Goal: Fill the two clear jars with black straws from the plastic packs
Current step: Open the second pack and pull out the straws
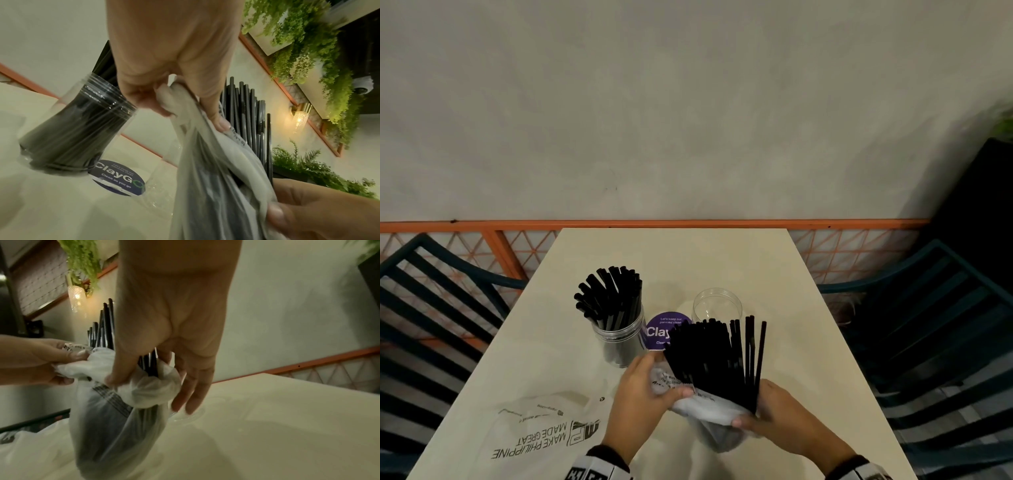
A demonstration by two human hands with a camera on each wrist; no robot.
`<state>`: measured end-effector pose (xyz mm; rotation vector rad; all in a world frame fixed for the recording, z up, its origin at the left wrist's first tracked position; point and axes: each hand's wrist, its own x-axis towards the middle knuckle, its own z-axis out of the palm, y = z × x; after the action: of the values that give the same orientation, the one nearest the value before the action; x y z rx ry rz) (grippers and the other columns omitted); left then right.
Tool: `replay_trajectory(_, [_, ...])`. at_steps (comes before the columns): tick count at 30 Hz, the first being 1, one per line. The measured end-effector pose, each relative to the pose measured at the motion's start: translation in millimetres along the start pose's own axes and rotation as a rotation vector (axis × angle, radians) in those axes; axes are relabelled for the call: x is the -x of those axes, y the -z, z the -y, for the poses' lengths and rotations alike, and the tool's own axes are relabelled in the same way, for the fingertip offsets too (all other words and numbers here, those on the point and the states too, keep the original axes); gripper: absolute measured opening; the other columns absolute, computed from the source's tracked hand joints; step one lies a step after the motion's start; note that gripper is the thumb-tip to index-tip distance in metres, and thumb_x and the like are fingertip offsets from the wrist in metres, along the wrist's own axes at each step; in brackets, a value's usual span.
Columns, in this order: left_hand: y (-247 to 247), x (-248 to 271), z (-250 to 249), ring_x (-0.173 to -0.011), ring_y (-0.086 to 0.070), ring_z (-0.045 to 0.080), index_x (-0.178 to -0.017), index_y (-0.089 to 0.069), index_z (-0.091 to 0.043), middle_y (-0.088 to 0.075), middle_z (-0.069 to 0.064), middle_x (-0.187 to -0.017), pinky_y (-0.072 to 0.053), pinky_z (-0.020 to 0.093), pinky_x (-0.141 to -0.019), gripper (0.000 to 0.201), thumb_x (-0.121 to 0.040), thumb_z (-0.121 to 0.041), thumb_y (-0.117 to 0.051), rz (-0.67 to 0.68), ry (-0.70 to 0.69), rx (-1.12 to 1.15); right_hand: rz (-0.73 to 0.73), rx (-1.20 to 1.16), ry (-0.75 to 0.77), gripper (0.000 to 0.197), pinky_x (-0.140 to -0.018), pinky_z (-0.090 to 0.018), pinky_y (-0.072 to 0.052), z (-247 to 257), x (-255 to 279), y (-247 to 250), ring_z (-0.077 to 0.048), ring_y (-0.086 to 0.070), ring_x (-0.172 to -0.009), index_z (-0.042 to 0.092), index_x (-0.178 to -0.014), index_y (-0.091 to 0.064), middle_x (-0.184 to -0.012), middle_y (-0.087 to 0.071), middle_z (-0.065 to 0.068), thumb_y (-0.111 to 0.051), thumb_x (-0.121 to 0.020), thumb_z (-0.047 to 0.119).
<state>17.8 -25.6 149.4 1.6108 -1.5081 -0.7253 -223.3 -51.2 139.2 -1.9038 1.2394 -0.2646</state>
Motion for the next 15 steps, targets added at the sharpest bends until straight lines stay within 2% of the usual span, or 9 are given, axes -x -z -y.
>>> replay_trajectory(2, [-3,1,5,-0.089,-0.051,0.012,-0.097,-0.059,-0.029,-0.058,-0.009,-0.091,-0.043,0.025,-0.076,0.072,-0.043,-0.078,-0.059,-0.034,-0.024,-0.111,0.034,-0.053,0.011,0.053,-0.096,-0.023,-0.040,3,5,3,-0.010,-0.046,-0.113,0.040,-0.125,-0.040,-0.118,-0.049,0.007,-0.061,-0.079,0.053])
replay_trajectory(4, [-4,1,5,-0.086,-0.050,0.014,-0.093,-0.060,-0.021,-0.057,-0.007,-0.087,-0.041,0.025,-0.073,0.076,-0.046,-0.080,-0.056,-0.080,-0.053,-0.150,0.087,-0.030,0.019,0.066,-0.100,-0.028,-0.040,6,8,5,-0.015,-0.045,-0.115,0.030,-0.136,-0.033,-0.123,-0.044,-0.001,-0.049,-0.081,0.062])
replay_trajectory(5, [-5,2,1,-0.084,-0.051,0.011,-0.091,-0.060,-0.020,-0.056,-0.009,-0.086,-0.040,0.022,-0.072,0.070,-0.049,-0.076,-0.061,-0.085,-0.059,-0.130,0.107,0.006,-0.002,0.071,-0.101,-0.029,-0.038,7,7,4,-0.018,-0.042,-0.115,0.025,-0.143,-0.022,-0.126,-0.039,-0.003,-0.043,-0.085,0.060])
replay_trajectory(6, [-5,3,-4,-0.084,-0.051,0.004,-0.090,-0.059,-0.021,-0.054,-0.011,-0.086,-0.038,0.019,-0.071,0.059,-0.053,-0.065,-0.070,-0.085,-0.058,-0.097,0.116,0.062,-0.027,0.069,-0.102,-0.027,-0.035,7,7,3,-0.020,-0.039,-0.116,0.023,-0.147,-0.006,-0.129,-0.034,-0.005,-0.039,-0.092,0.050])
replay_trajectory(8, [-8,5,-13,-0.087,-0.051,-0.004,-0.099,-0.057,-0.026,-0.051,-0.014,-0.091,-0.038,0.011,-0.072,0.050,-0.058,-0.040,-0.082,-0.055,-0.038,-0.039,0.059,0.208,-0.056,0.067,-0.100,-0.023,-0.030,9,6,-5,-0.021,-0.033,-0.115,0.014,-0.143,0.016,-0.135,-0.026,-0.006,-0.032,-0.099,0.027])
replay_trajectory(10, [-9,9,-21,-0.094,-0.052,-0.008,-0.118,-0.051,-0.029,-0.050,-0.012,-0.101,-0.040,0.003,-0.075,0.070,-0.057,-0.041,-0.082,0.065,-0.001,0.045,-0.038,0.368,-0.064,0.067,-0.099,-0.026,-0.032,15,7,-11,-0.024,-0.032,-0.114,0.004,-0.141,0.019,-0.136,-0.025,-0.011,-0.030,-0.098,0.018])
replay_trajectory(12, [-10,13,-30,-0.104,-0.052,-0.006,-0.131,-0.033,-0.037,-0.045,-0.013,-0.113,-0.045,0.005,-0.080,0.088,-0.057,-0.042,-0.080,0.250,0.058,0.146,-0.084,0.479,-0.133,0.071,-0.098,-0.029,-0.033,17,6,-16,-0.027,-0.033,-0.114,-0.001,-0.141,0.017,-0.136,-0.026,-0.015,-0.034,-0.094,0.015])
replay_trajectory(13, [-12,15,-33,-0.106,-0.052,-0.002,-0.132,-0.027,-0.039,-0.043,-0.014,-0.116,-0.047,0.007,-0.079,0.090,-0.060,-0.034,-0.082,0.303,0.074,0.174,-0.097,0.495,-0.166,0.074,-0.097,-0.030,-0.033,17,5,-18,-0.029,-0.033,-0.115,-0.002,-0.140,0.017,-0.136,-0.026,-0.016,-0.037,-0.093,0.016])
replay_trajectory(15, [-15,16,-33,-0.106,-0.055,0.006,-0.131,-0.029,-0.037,-0.047,-0.009,-0.116,-0.050,0.011,-0.079,0.087,-0.064,-0.018,-0.081,0.272,0.067,0.166,-0.152,0.422,-0.198,0.080,-0.094,-0.031,-0.034,24,4,-21,-0.031,-0.035,-0.114,0.000,-0.140,0.017,-0.133,-0.028,-0.019,-0.038,-0.089,0.027])
